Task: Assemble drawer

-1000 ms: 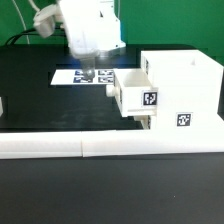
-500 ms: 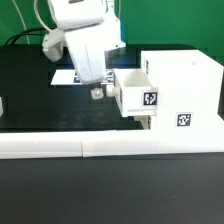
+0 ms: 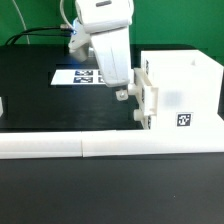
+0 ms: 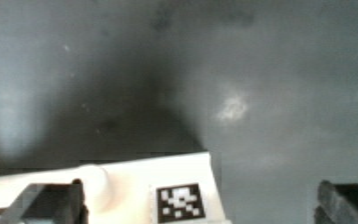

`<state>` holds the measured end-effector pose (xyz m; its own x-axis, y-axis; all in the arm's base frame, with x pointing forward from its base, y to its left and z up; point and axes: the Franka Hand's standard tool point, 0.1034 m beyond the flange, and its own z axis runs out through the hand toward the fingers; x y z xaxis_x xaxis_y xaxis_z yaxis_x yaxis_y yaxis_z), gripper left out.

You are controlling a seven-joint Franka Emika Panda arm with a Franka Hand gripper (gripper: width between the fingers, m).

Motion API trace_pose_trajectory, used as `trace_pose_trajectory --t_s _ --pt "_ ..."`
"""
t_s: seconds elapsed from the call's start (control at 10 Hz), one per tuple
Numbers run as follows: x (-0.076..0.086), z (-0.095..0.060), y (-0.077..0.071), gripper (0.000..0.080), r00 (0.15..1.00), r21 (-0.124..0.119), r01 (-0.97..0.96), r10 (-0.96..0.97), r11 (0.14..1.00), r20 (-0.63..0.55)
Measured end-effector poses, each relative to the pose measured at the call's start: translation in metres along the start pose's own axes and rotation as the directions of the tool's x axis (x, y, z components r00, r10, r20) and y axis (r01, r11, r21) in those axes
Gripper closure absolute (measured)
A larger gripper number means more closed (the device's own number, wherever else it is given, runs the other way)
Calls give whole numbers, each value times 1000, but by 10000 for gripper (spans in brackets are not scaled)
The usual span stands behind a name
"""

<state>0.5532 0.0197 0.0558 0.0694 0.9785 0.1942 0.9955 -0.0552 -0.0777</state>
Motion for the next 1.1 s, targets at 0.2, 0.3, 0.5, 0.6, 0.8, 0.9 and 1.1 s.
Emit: trace_pose_trajectory --t_s 0.2,0.3,0.5,0.6,0.8,0.9,1.1 --pt "8 3 -1 151 999 3 -39 39 999 -2" --pt "9 3 -1 151 998 4 -64 64 998 -1" --pt "4 1 -2 151 997 2 -73 73 997 3" --pt "-9 -4 -4 151 996 -7 -90 90 996 11" --pt "-22 -17 -22 151 985 -43 -166 167 985 30" --pt "-20 -20 -30 151 980 -82 -192 195 978 32" --pt "-22 -15 -41 151 979 -104 -195 200 975 33"
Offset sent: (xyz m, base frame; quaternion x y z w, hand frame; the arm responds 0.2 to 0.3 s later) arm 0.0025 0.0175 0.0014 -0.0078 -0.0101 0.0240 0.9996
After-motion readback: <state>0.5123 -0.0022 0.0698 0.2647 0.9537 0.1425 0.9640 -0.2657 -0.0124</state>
